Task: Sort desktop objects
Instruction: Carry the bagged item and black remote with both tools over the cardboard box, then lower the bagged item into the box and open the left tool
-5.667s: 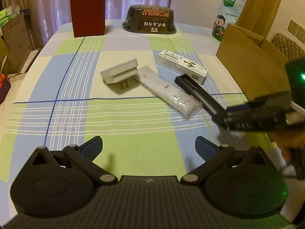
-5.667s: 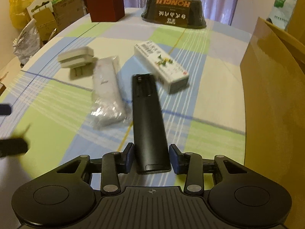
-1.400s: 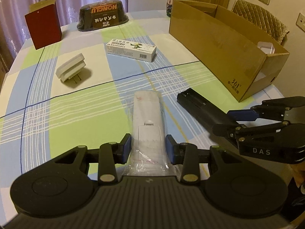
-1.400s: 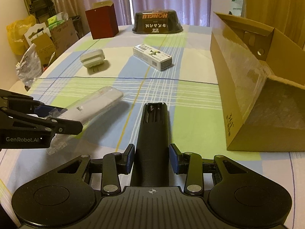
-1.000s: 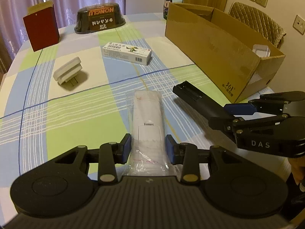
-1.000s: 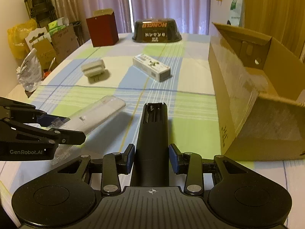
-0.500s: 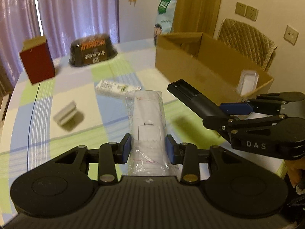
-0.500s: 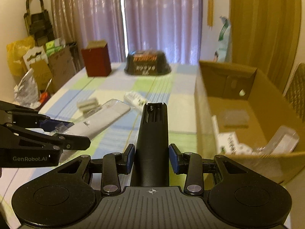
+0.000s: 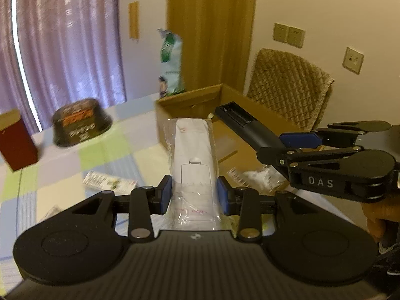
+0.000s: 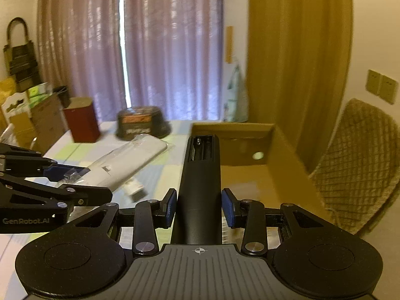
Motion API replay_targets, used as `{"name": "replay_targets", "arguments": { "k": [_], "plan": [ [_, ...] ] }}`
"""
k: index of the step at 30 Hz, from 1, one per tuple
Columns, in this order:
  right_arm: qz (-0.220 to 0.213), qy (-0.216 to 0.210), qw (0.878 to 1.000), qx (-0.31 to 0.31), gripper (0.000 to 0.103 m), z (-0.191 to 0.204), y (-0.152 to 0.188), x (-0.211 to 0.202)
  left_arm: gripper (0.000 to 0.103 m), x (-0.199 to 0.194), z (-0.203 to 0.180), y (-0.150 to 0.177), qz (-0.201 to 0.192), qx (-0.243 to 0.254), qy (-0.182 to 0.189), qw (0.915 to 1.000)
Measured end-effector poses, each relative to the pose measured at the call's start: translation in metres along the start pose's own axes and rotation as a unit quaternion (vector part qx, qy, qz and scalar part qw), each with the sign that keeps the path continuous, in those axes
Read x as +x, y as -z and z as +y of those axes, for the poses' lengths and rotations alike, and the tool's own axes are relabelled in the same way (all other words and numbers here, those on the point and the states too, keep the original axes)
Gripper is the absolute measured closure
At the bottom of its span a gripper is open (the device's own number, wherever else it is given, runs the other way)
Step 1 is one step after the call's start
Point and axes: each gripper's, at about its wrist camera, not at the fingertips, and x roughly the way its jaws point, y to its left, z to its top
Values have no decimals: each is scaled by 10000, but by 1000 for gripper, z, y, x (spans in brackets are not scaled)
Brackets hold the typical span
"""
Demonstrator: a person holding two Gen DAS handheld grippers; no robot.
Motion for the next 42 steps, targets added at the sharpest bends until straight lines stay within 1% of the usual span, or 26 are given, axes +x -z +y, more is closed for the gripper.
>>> {"name": "replay_targets", "arguments": {
  "k": [8,18,34,35,36,37,39,40,41,42],
  "plan": [
    [14,302,9994,146,66,-46,-5,6,70,34,-37,-27,-5,169,284,9995],
    [213,395,9986,267,66,-78,1,19,70,70,-58,-34,196,231,425,9986],
    [623,414,9965,375,66,-94,17,51,70,114,-63,-28,582,303,420,9970],
    [640,414,9964,376,66,-94,17,53,69,114,-62,-28,581,293,412,9970],
    [657,413,9963,377,66,-94,18,54,63,115,-62,-28,579,284,404,9971],
    [671,411,9962,379,66,-95,19,55,61,114,-61,-27,558,289,389,9973],
    [698,406,9960,382,66,-95,20,57,61,112,-58,-27,535,284,365,9975],
    [706,397,9960,377,69,-94,20,58,61,112,-57,-27,531,274,355,9976],
    [715,389,9960,372,91,-94,19,59,61,111,-55,-27,526,261,340,9977],
    [723,380,9960,367,91,-94,19,59,61,110,-53,-27,522,248,326,9978]
  ]
}}
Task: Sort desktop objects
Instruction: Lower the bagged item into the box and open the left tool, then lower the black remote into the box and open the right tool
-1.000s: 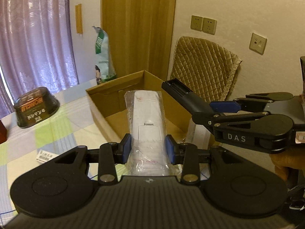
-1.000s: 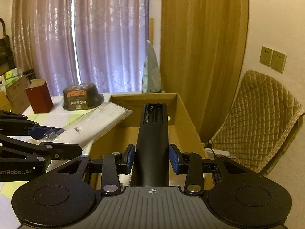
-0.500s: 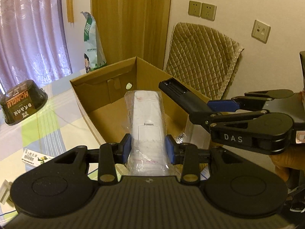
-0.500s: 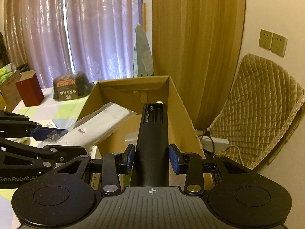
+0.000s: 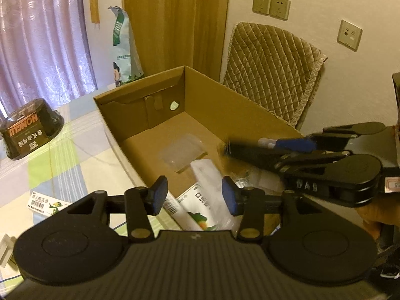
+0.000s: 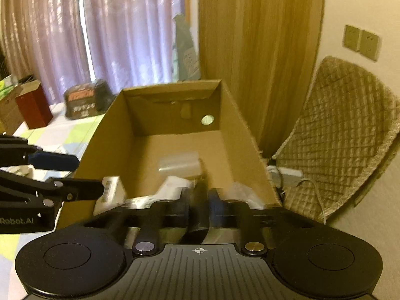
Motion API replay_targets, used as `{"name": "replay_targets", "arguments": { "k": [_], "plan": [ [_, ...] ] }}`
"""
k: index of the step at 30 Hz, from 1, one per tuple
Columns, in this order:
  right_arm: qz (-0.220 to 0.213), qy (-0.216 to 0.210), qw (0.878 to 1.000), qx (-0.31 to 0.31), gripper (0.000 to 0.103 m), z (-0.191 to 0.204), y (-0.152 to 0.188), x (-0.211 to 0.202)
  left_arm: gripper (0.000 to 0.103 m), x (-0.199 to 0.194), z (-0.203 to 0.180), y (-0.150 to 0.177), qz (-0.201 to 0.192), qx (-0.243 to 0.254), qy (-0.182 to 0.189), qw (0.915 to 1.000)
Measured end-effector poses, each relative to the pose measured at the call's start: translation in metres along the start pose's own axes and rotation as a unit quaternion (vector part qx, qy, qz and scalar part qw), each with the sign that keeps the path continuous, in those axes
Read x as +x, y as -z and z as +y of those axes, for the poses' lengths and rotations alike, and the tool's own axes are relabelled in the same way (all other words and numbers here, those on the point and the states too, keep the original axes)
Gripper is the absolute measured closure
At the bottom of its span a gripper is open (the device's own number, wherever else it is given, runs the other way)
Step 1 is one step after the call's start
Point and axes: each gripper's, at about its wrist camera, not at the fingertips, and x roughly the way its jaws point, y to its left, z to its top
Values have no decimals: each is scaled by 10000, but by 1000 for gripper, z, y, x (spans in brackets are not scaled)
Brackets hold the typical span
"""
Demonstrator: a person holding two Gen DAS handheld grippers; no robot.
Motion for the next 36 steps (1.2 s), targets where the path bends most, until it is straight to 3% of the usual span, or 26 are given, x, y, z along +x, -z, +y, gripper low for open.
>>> {"name": "replay_targets", "arguments": {
  "k": [10,15,28,29,30,32,36],
  "plan": [
    [33,6,10000,47,91,2,-2,2,61,-10,7,2,-36,-47,-5,10000],
    [-161,-20,9999,15,91,3,-6,-5,61,-15,9,4,-62,-84,0,9999],
    [-306,112,9995,-36,90,-3,14,-50,52,-39,15,18,-166,-209,-53,9996],
    [-280,108,9995,-64,89,-2,15,-51,51,-40,16,20,-156,-235,-60,9996],
    [-242,100,9996,-77,66,-2,17,-50,51,-41,17,22,-148,-261,-62,9995],
    [-146,106,9998,-1,41,-3,21,-47,51,-43,18,26,-119,-292,-70,9995],
    [-132,110,9998,-23,41,1,26,-45,49,-49,20,34,-89,-313,-80,9994]
  ]
}}
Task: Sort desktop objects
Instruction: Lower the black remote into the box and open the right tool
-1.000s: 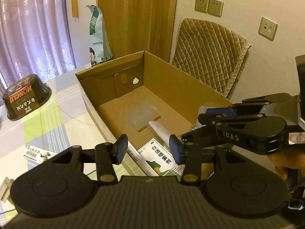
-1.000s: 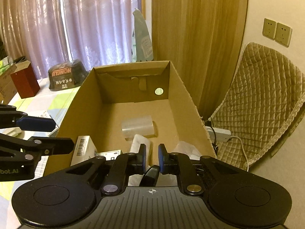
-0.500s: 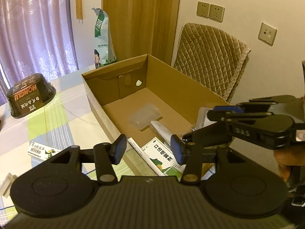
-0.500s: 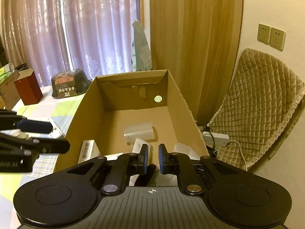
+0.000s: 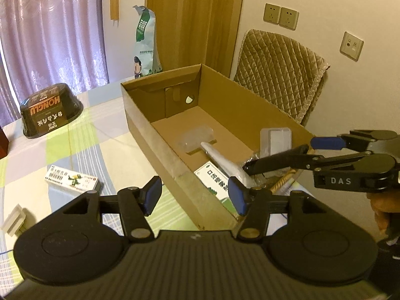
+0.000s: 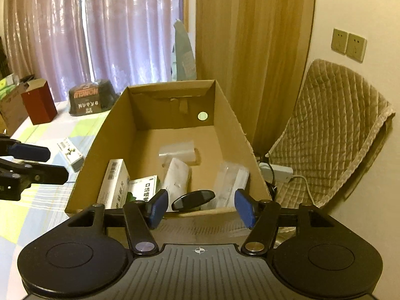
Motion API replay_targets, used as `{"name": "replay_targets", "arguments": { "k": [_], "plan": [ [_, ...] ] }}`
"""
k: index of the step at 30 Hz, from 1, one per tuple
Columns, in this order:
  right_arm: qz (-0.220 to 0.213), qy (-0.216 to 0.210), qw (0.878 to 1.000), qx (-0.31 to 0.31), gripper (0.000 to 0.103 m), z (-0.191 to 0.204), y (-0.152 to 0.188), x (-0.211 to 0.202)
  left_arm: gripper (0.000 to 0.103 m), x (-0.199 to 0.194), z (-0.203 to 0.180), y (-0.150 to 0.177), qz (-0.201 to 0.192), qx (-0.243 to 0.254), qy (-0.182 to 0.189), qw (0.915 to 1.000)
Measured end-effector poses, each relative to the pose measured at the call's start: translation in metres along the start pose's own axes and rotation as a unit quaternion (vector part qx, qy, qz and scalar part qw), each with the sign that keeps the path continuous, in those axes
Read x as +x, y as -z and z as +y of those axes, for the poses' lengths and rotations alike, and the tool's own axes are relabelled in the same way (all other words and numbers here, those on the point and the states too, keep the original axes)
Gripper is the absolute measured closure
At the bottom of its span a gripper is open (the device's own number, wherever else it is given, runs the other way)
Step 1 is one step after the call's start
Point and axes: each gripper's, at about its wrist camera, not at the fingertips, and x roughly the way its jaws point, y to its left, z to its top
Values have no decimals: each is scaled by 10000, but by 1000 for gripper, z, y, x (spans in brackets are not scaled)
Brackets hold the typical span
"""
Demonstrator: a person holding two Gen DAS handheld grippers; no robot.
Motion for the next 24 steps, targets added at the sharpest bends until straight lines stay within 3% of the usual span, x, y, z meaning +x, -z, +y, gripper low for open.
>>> {"name": "replay_targets", "arguments": {
  "k": [4,6,10,11,12,18,24],
  "plan": [
    [88,-79,9999,-81,42,6,-1,-3,49,-4,5,5,17,-55,-32,10000],
    [140,-47,9996,-242,65,11,-2,-2,48,-5,7,6,21,-91,-43,9999],
    [211,-144,9995,-187,68,16,-7,4,48,-5,10,7,20,-148,-67,9999],
    [206,-173,9994,-215,72,18,-9,7,48,-5,10,7,17,-156,-65,9999],
    [224,-208,9992,-264,85,22,-11,12,47,-5,11,7,17,-155,-68,9999],
    [322,-296,9982,-400,86,35,-19,50,46,-6,14,8,28,-173,-103,9998],
    [-14,-392,9980,-502,86,38,-23,55,45,-7,25,10,25,-229,-189,9996]
  ]
}}
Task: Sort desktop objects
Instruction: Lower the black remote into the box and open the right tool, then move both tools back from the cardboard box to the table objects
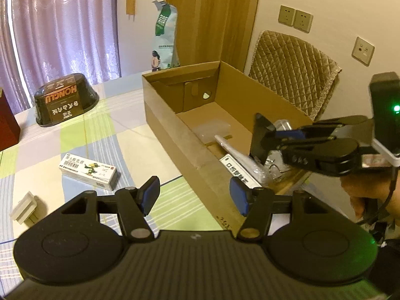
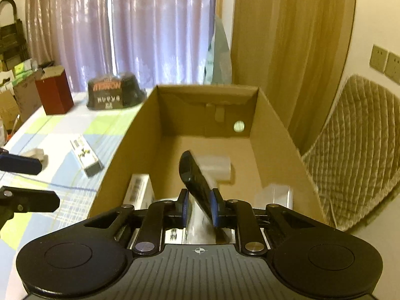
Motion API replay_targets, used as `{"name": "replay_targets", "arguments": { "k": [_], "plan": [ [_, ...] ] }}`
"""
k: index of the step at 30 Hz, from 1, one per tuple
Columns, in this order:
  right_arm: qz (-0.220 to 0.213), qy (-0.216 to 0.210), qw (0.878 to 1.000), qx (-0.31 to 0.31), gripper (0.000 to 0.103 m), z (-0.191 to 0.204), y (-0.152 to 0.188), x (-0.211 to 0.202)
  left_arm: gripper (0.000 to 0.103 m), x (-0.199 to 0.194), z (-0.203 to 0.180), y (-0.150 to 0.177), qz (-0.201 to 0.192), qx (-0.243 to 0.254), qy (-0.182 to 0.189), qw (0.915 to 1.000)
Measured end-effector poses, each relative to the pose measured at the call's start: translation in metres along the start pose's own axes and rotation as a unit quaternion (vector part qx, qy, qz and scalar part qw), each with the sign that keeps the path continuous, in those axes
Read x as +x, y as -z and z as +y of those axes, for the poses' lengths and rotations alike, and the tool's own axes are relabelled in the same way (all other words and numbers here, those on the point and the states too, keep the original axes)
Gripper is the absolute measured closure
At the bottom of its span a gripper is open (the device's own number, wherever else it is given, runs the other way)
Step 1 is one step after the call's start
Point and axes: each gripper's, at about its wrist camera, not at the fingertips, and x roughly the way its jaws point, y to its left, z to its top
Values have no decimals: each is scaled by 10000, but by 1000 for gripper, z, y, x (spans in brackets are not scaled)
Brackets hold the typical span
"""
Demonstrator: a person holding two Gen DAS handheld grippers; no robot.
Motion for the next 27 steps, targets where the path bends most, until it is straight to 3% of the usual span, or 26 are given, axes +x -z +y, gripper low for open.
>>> {"name": "replay_targets", "arguments": {
  "k": [7,9,10,19,27],
  "plan": [
    [-19,87,9999,-140,84,5,1,3,45,-1,8,4,19,-83,-55,9999],
    [-79,53,9998,-148,54,8,-3,1,45,-1,10,4,21,-86,-63,9999],
    [-108,36,9998,-152,51,9,-5,1,44,-3,12,5,14,-97,-84,9999],
    [-385,-214,9988,-227,51,34,-21,-8,42,-15,41,16,-10,-303,-372,9988],
    [-657,-729,9939,-509,51,84,-44,-14,39,-33,85,35,20,-511,-779,9957]
  ]
}}
